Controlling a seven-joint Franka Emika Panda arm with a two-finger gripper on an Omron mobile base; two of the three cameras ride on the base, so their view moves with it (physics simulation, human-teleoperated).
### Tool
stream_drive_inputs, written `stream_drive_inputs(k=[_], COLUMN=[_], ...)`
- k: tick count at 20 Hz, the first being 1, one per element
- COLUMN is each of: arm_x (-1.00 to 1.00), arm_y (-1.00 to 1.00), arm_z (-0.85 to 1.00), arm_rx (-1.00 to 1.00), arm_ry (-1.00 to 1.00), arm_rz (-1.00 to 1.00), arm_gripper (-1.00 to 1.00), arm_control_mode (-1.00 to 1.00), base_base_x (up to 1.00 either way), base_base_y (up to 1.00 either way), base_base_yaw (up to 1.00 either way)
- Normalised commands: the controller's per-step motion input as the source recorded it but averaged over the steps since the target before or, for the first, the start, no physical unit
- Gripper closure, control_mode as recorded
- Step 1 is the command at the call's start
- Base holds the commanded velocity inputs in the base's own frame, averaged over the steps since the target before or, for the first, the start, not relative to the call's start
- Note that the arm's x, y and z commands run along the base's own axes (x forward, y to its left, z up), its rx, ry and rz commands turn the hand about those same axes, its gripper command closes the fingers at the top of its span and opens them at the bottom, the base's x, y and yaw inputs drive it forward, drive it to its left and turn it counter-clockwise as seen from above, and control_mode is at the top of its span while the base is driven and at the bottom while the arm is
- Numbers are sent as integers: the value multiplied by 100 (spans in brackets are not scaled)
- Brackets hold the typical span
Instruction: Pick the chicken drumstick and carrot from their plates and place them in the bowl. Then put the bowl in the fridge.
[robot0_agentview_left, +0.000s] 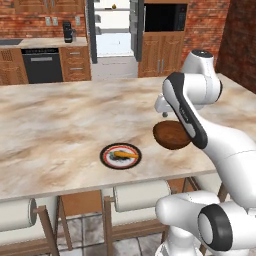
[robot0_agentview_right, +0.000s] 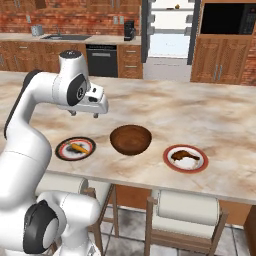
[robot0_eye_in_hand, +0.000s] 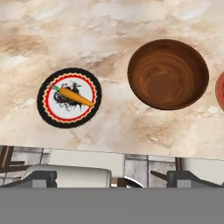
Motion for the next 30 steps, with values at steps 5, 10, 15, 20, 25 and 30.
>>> stream_drive_inputs(k=[5, 10, 15, 20, 25, 30], arm_x=[0, 0, 0, 0, -3, 3], arm_y=[0, 0, 0, 0, 0, 28], arm_z=[0, 0, 0, 0, -3, -28], arm_rx=[0, 0, 0, 0, -3, -17], arm_ry=[0, 0, 0, 0, -2, 0], arm_rz=[0, 0, 0, 0, 0, 20], arm_gripper=[-100, -100, -100, -100, -100, -100], arm_control_mode=[100, 100, -100, -100, -100, -100], base_base_x=[0, 0, 0, 0, 0, 0], base_base_y=[0, 0, 0, 0, 0, 0], base_base_yaw=[0, 0, 0, 0, 0, 0])
